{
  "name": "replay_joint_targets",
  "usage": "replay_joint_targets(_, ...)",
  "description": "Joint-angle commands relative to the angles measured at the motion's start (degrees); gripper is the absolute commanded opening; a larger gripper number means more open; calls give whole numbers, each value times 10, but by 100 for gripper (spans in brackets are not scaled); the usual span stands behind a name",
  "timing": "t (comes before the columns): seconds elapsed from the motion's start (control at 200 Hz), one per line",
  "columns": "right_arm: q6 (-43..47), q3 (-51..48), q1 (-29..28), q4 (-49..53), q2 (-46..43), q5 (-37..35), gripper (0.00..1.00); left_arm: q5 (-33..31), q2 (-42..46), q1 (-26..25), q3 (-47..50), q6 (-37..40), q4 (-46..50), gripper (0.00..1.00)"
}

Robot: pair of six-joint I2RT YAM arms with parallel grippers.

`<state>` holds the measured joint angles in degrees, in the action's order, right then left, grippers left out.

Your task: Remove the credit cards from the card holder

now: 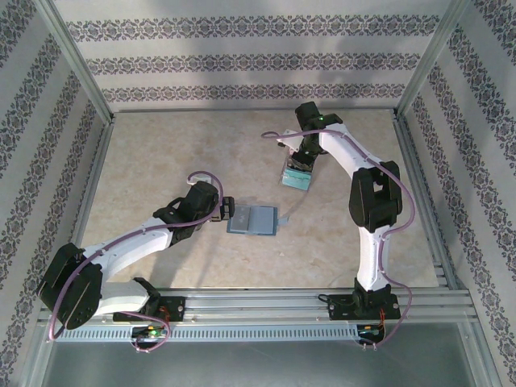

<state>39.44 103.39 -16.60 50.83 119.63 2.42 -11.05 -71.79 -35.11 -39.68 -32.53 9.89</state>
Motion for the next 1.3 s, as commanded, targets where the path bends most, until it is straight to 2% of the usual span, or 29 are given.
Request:
replay_joint_targets(0.0, 0, 16, 4, 7, 5, 2, 26, -1, 0, 10, -15, 10, 10, 99)
replay_joint_targets(0.19, -31, 8, 5, 0, -23, 18, 26, -1, 6, 12, -11, 8, 11, 99)
replay_joint_targets(0.385, -113, -33, -7, -38, -85, 23, 26, 0, 9, 16, -4, 5, 3, 99)
replay_joint_targets(0.57, -292, -62, -27, -51, -131, -52, 26, 8, 5, 22, 3, 1, -13, 99)
replay_joint_targets(0.754, -479, -180, -45, -97, -216, -24, 29, 9, 8, 28, 17, -6, -26, 99)
replay_joint_targets(0.879, -565, -269, -90, -132, -265, -28, 35, -1, 19, 36, 29, -14, -29, 99)
replay_joint_targets(1.064, -654, -331, -183, -126, -292, -94, 52, -12, 47, 63, 62, -54, -27, 99)
replay_joint_targets(1.299, -767, -332, -316, -131, -247, -169, 55, -6, 105, 117, 118, -108, -39, 99)
